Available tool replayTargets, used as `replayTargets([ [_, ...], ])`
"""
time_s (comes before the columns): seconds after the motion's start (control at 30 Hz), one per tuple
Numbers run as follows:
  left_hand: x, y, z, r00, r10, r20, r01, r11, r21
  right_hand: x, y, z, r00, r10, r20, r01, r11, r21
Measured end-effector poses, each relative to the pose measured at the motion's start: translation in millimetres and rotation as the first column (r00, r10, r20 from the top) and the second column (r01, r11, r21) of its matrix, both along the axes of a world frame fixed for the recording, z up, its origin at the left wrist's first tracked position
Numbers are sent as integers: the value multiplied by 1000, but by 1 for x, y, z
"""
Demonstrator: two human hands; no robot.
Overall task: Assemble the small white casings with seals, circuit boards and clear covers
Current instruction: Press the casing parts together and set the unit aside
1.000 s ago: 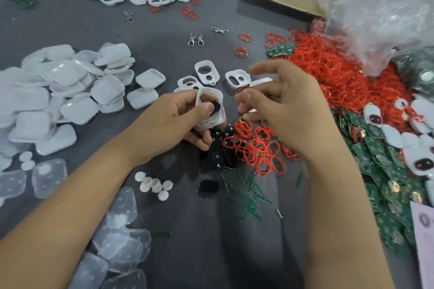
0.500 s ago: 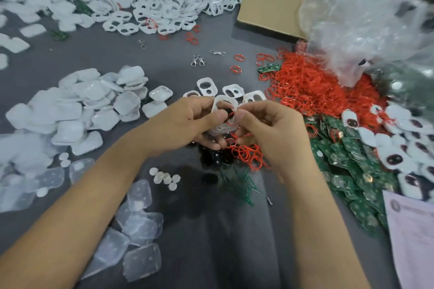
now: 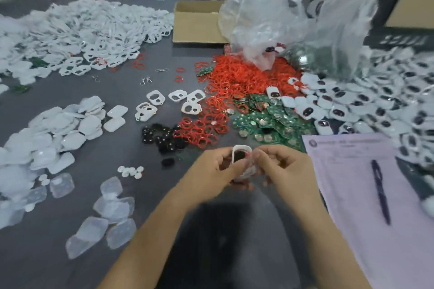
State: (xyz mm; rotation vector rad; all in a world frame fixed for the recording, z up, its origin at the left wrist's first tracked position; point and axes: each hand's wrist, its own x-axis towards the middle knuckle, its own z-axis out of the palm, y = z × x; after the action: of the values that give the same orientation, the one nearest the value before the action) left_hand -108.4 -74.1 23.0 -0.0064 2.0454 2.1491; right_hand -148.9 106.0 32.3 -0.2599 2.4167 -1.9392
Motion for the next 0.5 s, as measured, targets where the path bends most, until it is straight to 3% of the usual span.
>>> replayTargets([
  [0.1,19,34,-18,984,173,49,-177,979,102,9,23,-21,990,-110,-89,122,983,139],
  [0.23,31,55,-24,935,354,26,-355,934,31,6,25,-41,953,-179,-243,280,826,490],
  [0.4,42,60,-26,912,392,-123,-408,900,-153,-12,15,-43,964,-105,-243,251,648,719],
  [0.5,43,60,-27,908,386,-159,-409,899,-155,-31,13,-39,968,-59,-246,233,582,779],
])
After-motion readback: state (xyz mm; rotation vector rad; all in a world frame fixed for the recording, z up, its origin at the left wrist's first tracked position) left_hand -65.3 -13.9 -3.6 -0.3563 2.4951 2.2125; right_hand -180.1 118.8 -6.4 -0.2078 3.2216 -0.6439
